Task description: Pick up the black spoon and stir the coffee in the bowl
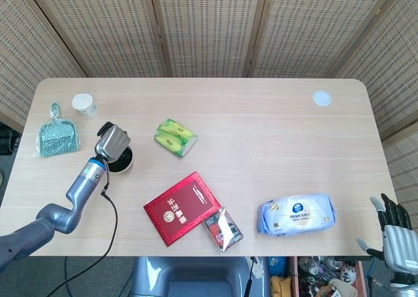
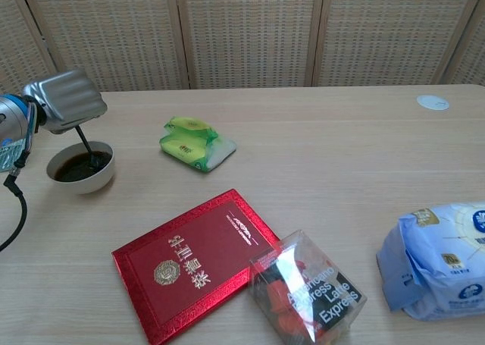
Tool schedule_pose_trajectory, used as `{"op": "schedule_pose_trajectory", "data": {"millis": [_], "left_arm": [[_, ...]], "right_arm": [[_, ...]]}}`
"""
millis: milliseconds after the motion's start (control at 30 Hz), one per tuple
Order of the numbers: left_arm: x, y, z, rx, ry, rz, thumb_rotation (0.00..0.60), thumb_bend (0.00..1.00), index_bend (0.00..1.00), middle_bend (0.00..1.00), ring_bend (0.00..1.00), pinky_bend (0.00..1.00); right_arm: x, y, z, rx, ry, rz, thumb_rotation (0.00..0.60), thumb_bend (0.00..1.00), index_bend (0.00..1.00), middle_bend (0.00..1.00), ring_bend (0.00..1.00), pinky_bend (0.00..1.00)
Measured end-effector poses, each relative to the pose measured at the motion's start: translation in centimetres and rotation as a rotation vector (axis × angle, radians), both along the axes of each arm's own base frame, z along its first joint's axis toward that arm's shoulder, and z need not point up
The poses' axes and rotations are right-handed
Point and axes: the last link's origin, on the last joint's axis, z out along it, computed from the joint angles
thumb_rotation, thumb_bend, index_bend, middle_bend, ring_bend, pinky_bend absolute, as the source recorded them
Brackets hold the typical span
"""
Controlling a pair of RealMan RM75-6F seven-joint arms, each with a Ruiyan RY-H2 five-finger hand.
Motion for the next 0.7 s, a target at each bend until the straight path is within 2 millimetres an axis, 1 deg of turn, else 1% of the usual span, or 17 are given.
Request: {"op": "schedule_pose_trajectory", "data": {"millis": [200,367,533,700], "left_arm": [[-1.1,-0.2,0.6,0.008,-0.006,0.028,0.600,0.44,0.67,0.78,0.71,0.74],[-2.1,-1.0,1.1,0.004,-0.031,0.055,0.600,0.44,0.67,0.78,0.71,0.74],[-2.2,-1.9,1.1,-0.014,-0.055,0.058,0.600,0.44,0.67,0.78,0.71,0.74],[-1.6,-2.4,0.8,-0.032,-0.063,0.048,0.600,0.45,0.67,0.78,0.71,0.74]], "right_arm": [[0.1,0.0,0.0,0.003,-0.001,0.005,0.600,0.24,0.00,0.00,0.00,0.00],[0.1,-0.1,-0.1,0.006,-0.003,0.010,0.600,0.24,0.00,0.00,0.00,0.00],[0.1,0.0,-0.1,0.007,-0.006,0.013,0.600,0.24,0.00,0.00,0.00,0.00],[0.0,0.1,0.0,0.002,-0.007,0.010,0.600,0.24,0.00,0.00,0.00,0.00]]}}
